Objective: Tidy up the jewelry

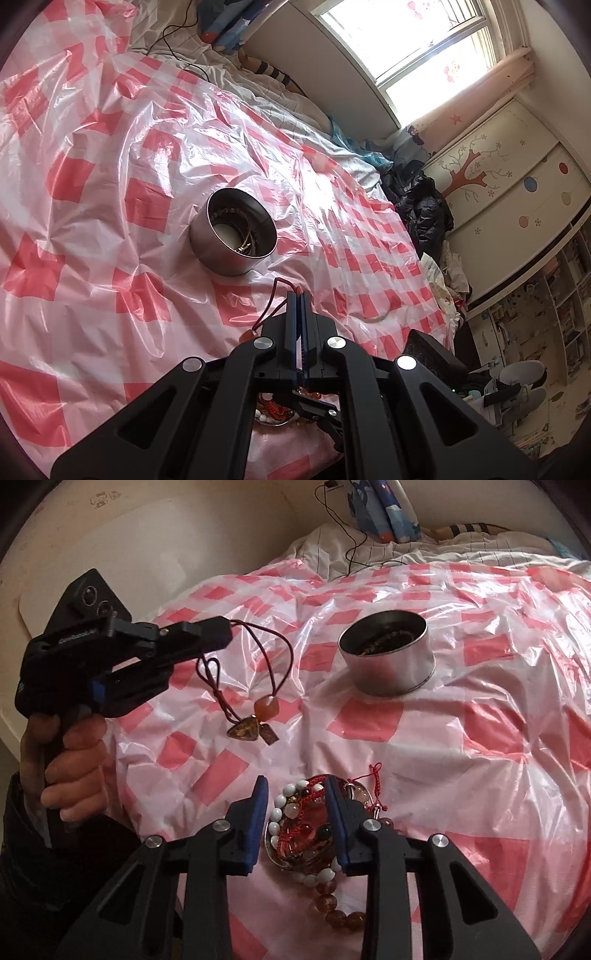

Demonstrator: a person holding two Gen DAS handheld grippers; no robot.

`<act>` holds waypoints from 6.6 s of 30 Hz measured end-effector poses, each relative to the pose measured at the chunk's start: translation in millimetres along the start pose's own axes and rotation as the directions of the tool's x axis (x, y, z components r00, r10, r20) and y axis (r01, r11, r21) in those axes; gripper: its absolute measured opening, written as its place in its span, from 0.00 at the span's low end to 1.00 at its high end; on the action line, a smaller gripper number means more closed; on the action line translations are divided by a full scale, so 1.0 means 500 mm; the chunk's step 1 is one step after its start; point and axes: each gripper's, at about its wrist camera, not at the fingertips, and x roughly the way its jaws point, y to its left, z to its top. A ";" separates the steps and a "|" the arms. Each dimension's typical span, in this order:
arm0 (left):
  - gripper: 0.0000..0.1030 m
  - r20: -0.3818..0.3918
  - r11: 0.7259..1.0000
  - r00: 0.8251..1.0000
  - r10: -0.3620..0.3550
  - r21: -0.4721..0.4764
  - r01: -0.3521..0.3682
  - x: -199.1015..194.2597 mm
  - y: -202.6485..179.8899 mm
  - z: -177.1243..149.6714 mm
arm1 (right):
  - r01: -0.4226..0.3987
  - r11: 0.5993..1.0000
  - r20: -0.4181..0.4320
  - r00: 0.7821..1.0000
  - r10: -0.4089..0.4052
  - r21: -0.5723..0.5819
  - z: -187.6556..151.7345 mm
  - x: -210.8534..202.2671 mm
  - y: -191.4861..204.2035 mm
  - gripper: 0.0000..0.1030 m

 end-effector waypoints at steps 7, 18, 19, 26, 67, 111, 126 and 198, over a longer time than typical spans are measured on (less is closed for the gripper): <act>0.02 -0.001 1.000 1.000 -0.012 0.006 0.012 -0.001 -0.003 0.000 | -0.004 0.997 0.028 1.000 0.002 0.072 0.008 -0.009 -0.038 0.29; 0.02 0.000 1.000 1.000 -0.007 0.000 0.007 0.001 -0.001 0.002 | 0.032 0.998 0.000 0.999 -0.032 0.051 0.000 -0.006 -0.034 0.07; 0.02 0.001 1.000 1.000 -0.006 -0.002 0.006 0.001 0.000 0.003 | 0.019 0.998 0.009 1.000 -0.019 0.053 0.002 -0.011 -0.032 0.07; 0.02 0.004 1.000 1.000 0.002 -0.008 -0.002 0.000 0.007 0.002 | -0.104 0.992 0.071 0.993 0.099 0.075 0.010 -0.059 -0.020 0.04; 0.02 -0.010 1.000 1.000 -0.001 -0.003 0.001 0.010 -0.010 0.000 | 0.081 0.997 -0.003 0.997 -0.081 0.007 0.008 0.001 -0.026 0.09; 0.40 0.104 0.924 0.921 0.375 0.042 -0.381 0.111 0.002 0.167 | 0.068 0.997 0.220 0.974 -0.062 -0.020 0.293 -0.007 -0.055 0.08; 0.44 -0.115 0.926 0.937 0.329 0.232 -0.297 0.122 -0.043 0.033 | 0.157 0.982 0.158 0.972 -0.172 0.108 0.140 -0.119 -0.119 0.53; 0.03 -0.042 0.996 0.998 0.044 0.078 -0.041 0.037 -0.030 0.049 | -0.164 0.948 0.115 0.984 0.137 0.274 0.049 -0.017 -0.114 0.13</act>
